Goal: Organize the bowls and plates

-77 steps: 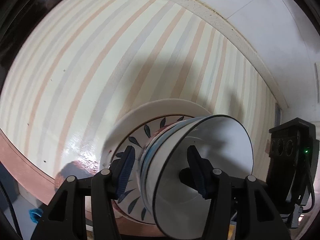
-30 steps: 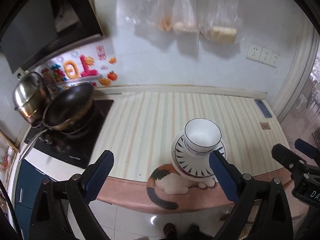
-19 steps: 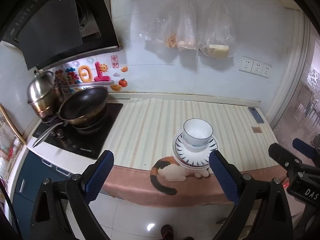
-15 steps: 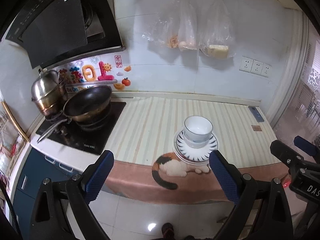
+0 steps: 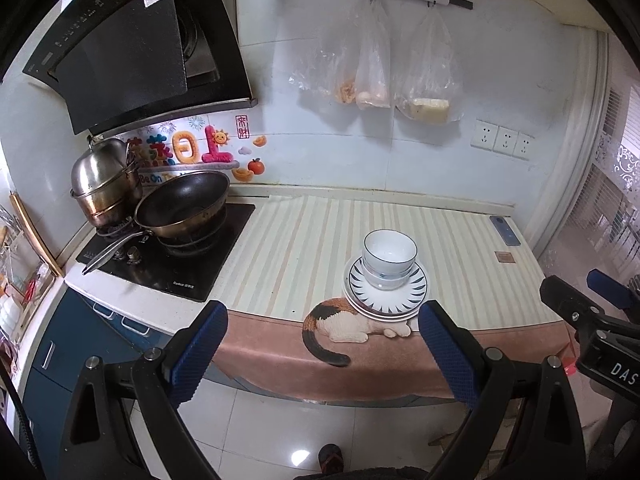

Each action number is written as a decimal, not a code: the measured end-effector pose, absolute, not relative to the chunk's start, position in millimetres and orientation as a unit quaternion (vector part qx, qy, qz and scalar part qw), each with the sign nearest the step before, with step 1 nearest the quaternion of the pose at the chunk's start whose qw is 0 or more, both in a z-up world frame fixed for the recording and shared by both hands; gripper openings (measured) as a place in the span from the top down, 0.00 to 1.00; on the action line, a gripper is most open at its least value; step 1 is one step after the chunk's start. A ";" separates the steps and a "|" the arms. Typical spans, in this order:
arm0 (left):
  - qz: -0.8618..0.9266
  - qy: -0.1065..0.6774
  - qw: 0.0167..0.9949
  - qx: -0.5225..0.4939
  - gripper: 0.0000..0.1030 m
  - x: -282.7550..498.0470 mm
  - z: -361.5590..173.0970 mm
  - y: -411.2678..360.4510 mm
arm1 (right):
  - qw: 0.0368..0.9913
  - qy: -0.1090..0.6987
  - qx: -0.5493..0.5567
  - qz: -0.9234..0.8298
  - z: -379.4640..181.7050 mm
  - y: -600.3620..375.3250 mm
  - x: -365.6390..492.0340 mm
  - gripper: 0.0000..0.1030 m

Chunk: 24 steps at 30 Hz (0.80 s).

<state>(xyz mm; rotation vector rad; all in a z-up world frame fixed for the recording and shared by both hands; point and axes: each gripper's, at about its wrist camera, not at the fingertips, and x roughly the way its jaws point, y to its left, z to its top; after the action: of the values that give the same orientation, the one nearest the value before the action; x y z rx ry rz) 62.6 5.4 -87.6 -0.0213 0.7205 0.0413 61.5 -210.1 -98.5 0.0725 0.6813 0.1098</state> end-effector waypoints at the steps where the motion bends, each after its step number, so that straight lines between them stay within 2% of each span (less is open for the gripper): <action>1: 0.020 0.351 0.936 -0.011 0.05 61.0 -86.7 6.3 | 0.940 0.334 0.035 0.053 -99.0 -210.1 60.1 0.03; 24: 0.020 0.350 0.936 -0.019 0.05 55.0 -84.9 14.1 | 0.939 0.338 0.030 0.058 -101.5 -206.2 53.5 0.03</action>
<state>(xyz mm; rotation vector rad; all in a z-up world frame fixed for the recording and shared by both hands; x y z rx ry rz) 55.0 14.1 -84.9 -0.0395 0.7149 0.0401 53.5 -206.2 -101.5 0.0611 0.6907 0.1192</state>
